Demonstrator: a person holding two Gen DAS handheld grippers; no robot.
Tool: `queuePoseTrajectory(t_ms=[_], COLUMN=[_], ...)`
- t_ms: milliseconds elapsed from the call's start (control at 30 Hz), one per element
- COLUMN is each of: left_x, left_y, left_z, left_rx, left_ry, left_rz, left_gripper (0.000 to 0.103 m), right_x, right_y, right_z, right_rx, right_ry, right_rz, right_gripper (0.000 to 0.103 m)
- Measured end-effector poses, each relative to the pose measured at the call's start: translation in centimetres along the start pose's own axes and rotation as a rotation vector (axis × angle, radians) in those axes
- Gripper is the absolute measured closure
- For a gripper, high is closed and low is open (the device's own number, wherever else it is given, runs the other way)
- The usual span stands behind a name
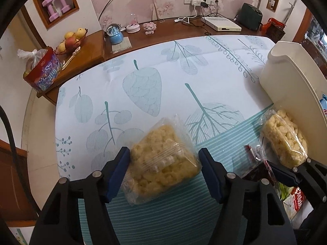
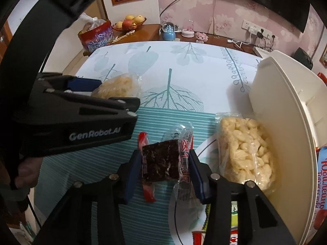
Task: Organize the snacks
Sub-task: 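Grasp the puffed-snack bag with the left gripper while the right grasps the chocolate bar, then carry both snacks into the bin and open both grippers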
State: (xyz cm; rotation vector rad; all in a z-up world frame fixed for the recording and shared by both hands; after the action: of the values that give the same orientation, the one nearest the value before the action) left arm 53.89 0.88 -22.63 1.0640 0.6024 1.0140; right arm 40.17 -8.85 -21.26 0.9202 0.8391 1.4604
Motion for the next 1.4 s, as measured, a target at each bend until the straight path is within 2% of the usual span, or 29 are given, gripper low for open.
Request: queuePoseTrajectory(t_ms=[367, 467, 533, 600, 900, 1100, 1400], left_x=[0.2, -0.2, -0.6, -1.1, -3.3, -5.2, -10.0], left_y=[1.3, 1.8, 2.3, 3.1, 5.8, 9.3, 16.7], left_z=[-2.6, -3.6, -4.1, -4.3, -5.7, -5.6, -2.7], left_rx=[0.067, 0.092, 0.094, 0.083, 0.076, 0.029, -0.223], left_ry=[0.111, 0.144, 0.165, 0.177, 0.228, 0.270, 0.317], left_rz=[-0.023, -0.034, -0.047, -0.056, -0.070, -0.073, -0.226], left_gripper=[0.037, 0.037, 0.038, 0.043, 0.044, 0.044, 0.043], right_x=[0.3, 0.3, 0.3, 0.2, -0.9, -2.0, -4.4], right_y=[0.6, 1.1, 1.4, 1.8, 4.2, 7.4, 12.5], right_z=[-0.8, -1.6, -2.2, -2.8, -5.1, -5.7, -5.5], right_rx=[0.074, 0.115, 0.139, 0.164, 0.265, 0.255, 0.180], right_ry=[-0.025, -0.050, -0.059, -0.069, -0.113, -0.094, -0.059], right_rz=[0.049, 0.090, 0.106, 0.126, 0.206, 0.245, 0.312], right_gripper=[0.060, 0.060, 0.060, 0.060, 0.061, 0.061, 0.061])
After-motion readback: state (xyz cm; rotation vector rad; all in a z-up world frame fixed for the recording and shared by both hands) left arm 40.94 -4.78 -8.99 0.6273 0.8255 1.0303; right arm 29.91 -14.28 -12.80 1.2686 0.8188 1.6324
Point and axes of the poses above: each gripper's, at about its wrist camera, not at the fingertips, and y roughly against the way its jaws point, x to its left, z to its top, the point moved 10 cm from there along -y, roughly the way its jaws point, and after that the axes turned 3 degrees about -y, right-handed, at the moved point
